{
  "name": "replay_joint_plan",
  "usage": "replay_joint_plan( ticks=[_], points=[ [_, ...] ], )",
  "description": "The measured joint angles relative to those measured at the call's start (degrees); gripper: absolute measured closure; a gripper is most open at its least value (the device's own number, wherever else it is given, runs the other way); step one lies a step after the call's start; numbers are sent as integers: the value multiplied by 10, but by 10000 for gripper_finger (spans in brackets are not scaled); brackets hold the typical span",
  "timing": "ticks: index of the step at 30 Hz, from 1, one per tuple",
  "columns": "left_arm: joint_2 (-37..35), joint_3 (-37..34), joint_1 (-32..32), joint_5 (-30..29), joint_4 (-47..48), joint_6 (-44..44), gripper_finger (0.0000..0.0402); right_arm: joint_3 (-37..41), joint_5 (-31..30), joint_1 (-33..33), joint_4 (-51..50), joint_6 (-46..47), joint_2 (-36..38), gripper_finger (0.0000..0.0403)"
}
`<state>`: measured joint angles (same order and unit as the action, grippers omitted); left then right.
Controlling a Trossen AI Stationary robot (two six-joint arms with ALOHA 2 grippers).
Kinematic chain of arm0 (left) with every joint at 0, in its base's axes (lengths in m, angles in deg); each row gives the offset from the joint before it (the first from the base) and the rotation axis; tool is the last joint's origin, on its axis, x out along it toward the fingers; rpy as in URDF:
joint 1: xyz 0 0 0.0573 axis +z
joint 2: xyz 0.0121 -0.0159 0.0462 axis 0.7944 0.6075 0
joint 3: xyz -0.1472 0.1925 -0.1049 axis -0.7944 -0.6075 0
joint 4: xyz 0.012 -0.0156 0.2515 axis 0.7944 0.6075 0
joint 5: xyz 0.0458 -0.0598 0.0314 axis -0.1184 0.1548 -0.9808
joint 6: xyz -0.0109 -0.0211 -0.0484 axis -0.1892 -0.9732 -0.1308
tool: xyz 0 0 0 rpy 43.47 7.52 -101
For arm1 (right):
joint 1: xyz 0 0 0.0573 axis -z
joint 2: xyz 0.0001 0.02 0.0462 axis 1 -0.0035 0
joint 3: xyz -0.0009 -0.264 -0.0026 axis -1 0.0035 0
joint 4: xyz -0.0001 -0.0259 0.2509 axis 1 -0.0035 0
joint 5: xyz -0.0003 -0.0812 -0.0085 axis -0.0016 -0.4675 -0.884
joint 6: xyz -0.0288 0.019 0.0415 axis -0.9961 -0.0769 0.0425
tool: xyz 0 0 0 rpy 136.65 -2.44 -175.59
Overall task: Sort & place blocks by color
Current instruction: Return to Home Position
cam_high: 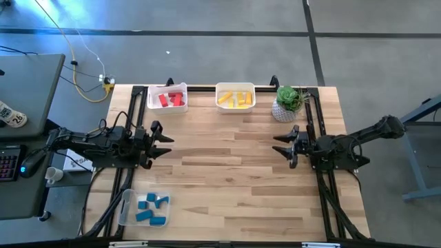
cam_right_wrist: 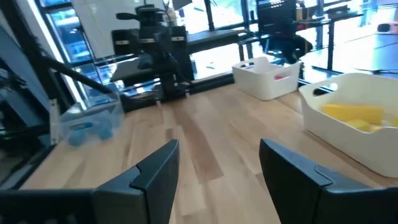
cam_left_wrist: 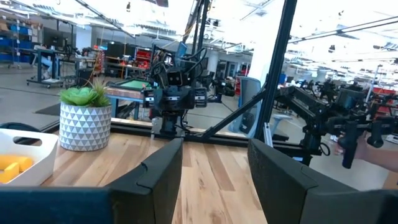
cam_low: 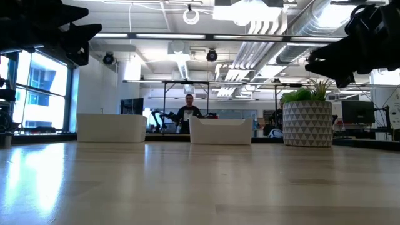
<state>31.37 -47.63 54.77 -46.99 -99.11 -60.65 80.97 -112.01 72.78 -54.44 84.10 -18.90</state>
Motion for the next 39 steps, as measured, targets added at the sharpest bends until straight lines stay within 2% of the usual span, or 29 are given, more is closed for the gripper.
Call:
replay_joint_plan(
  ticks=[39],
  points=[
    [0, 0, 0, 0, 0, 0, 232, 0, -7, 0, -12, 0, 0, 197]
  ],
)
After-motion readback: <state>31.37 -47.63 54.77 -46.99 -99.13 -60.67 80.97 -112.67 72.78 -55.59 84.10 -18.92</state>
